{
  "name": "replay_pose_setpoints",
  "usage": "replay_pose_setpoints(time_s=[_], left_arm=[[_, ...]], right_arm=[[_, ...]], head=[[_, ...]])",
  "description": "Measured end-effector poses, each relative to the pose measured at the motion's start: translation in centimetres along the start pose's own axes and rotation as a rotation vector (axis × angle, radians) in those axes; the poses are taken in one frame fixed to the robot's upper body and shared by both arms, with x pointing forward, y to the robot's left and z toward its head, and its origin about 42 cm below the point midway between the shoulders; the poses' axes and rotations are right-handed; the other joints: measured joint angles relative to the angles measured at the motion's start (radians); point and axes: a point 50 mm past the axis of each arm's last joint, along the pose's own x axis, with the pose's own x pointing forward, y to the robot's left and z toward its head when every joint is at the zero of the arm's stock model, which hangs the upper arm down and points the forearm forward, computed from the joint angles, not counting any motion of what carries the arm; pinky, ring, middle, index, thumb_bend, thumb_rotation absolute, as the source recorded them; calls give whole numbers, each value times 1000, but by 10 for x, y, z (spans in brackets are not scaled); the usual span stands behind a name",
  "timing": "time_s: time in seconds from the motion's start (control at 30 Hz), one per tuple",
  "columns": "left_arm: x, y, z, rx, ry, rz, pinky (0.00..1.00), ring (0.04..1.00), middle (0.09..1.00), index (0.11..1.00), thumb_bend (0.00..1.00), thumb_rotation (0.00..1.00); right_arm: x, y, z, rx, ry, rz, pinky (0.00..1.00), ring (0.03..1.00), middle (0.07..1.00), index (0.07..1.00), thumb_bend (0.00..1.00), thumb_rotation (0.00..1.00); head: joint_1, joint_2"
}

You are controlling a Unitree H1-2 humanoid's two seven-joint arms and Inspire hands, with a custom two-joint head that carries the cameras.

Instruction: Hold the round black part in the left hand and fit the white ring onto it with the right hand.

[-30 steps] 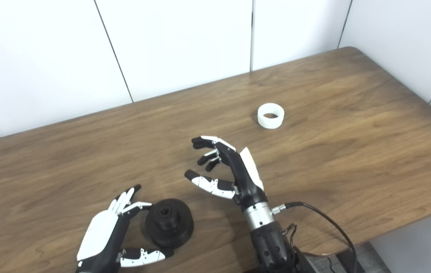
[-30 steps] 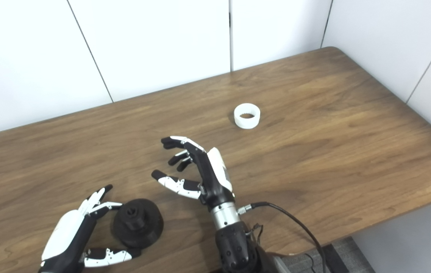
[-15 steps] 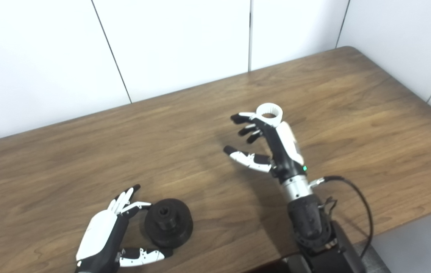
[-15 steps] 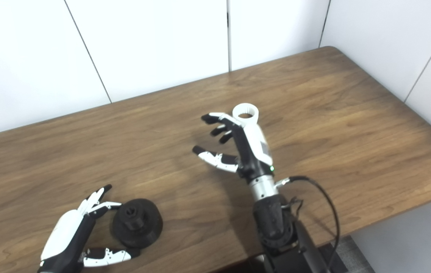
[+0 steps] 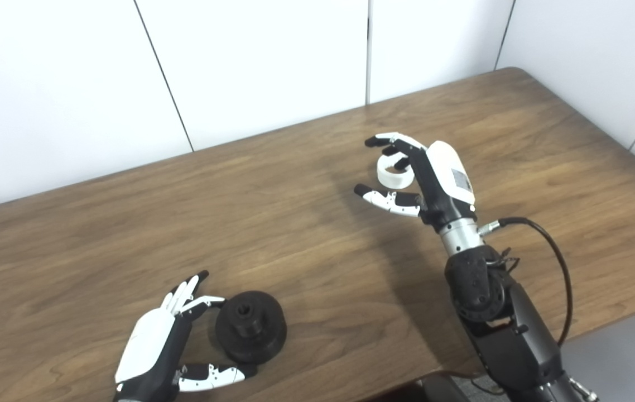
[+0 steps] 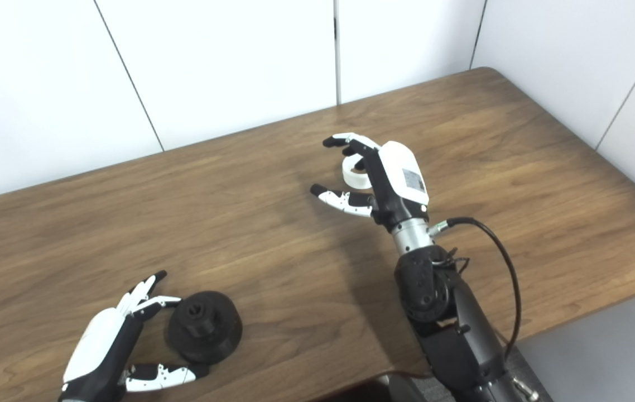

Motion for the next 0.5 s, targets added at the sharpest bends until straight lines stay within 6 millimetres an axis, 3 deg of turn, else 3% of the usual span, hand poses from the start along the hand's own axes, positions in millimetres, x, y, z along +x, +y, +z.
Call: replay_pose_setpoints(time_s=[0.2, 0.33, 0.5], left_arm=[[0, 0, 0, -1, 0, -1, 1000, 1000, 1000, 670, 944, 333], [0, -1, 1, -3, -3, 2, 1000, 1000, 1000, 669, 949, 323], [0, -1, 1, -6, -3, 1, 1000, 1000, 1000, 671, 944, 333]], right_arm=[[26, -14, -5, -60, -3, 1, 634, 797, 828, 741, 688, 359], [37, -18, -6, -101, 6, 30, 669, 867, 896, 781, 719, 451], [56, -22, -19, -193, 64, 116, 670, 879, 924, 789, 753, 473]], head=[[-5, -5], [2, -6], [6, -5]])
